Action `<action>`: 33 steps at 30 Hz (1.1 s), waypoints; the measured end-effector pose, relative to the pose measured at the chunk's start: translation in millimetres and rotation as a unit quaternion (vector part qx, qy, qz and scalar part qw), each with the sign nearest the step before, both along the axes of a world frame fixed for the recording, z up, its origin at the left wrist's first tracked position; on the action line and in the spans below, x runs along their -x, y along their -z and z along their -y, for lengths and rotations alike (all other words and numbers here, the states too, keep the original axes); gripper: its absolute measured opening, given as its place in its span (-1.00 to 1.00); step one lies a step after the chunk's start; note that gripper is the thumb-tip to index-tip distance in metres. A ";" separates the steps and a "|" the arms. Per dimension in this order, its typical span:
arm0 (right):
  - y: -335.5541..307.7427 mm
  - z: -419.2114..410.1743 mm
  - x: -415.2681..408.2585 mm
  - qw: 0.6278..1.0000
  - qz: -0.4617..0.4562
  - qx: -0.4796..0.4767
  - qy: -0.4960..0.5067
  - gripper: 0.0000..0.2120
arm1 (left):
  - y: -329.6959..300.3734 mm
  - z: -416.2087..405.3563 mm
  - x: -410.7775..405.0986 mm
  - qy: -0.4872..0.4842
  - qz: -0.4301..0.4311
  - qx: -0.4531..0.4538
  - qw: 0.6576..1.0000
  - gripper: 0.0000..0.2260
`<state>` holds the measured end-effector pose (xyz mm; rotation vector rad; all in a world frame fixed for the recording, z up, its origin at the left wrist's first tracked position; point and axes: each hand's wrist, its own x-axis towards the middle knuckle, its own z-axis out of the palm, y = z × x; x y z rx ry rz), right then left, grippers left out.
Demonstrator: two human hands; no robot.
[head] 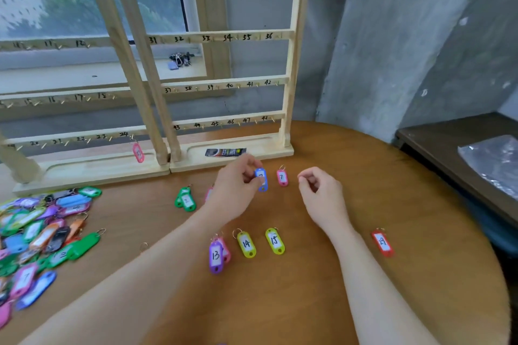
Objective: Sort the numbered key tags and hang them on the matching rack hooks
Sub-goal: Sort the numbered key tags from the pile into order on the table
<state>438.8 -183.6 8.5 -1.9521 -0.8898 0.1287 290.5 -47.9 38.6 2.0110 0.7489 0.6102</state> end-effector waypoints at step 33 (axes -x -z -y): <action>-30.1 -11.1 51.0 0.997 -0.031 -0.021 -0.066 -0.86 | 2.5 -38.1 162.3 -0.144 -0.091 -0.259 0.951 -0.91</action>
